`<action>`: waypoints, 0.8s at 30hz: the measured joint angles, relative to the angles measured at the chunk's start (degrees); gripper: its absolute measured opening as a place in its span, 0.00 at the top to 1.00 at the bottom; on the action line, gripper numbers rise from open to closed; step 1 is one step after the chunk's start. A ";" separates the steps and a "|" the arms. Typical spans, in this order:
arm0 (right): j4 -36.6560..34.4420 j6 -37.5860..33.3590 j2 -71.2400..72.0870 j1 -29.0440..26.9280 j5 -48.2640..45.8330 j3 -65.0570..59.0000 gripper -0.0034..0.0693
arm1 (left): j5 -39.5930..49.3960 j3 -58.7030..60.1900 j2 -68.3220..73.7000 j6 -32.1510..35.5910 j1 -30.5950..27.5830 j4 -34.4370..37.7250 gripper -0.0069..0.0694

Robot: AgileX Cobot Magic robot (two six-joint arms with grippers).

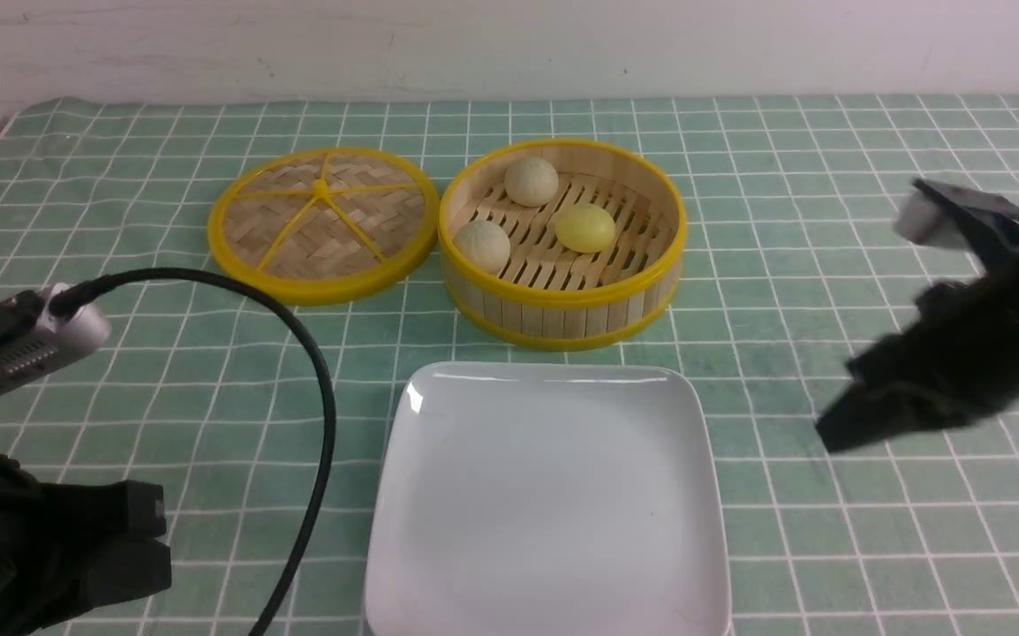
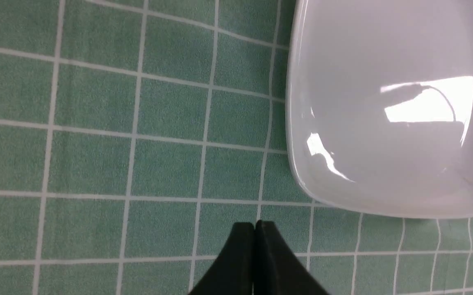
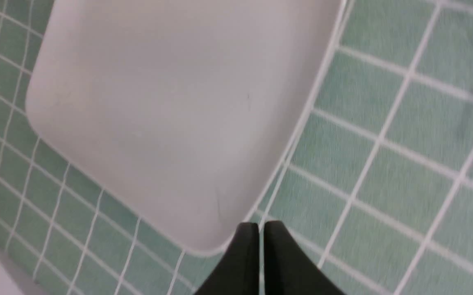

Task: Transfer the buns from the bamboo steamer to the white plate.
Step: 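Reach toward a bun in the bamboo steamer with the right gripper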

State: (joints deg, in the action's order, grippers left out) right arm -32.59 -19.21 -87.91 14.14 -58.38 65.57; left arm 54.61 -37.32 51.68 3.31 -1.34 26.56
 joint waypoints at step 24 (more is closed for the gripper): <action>24.01 22.24 -49.59 9.52 0.19 70.36 0.35 | -0.62 0.00 0.00 0.04 0.00 0.11 0.72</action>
State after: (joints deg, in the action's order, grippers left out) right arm -8.58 3.03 -137.50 23.66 -58.19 135.93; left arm 54.00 -37.32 51.68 3.35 -1.34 26.68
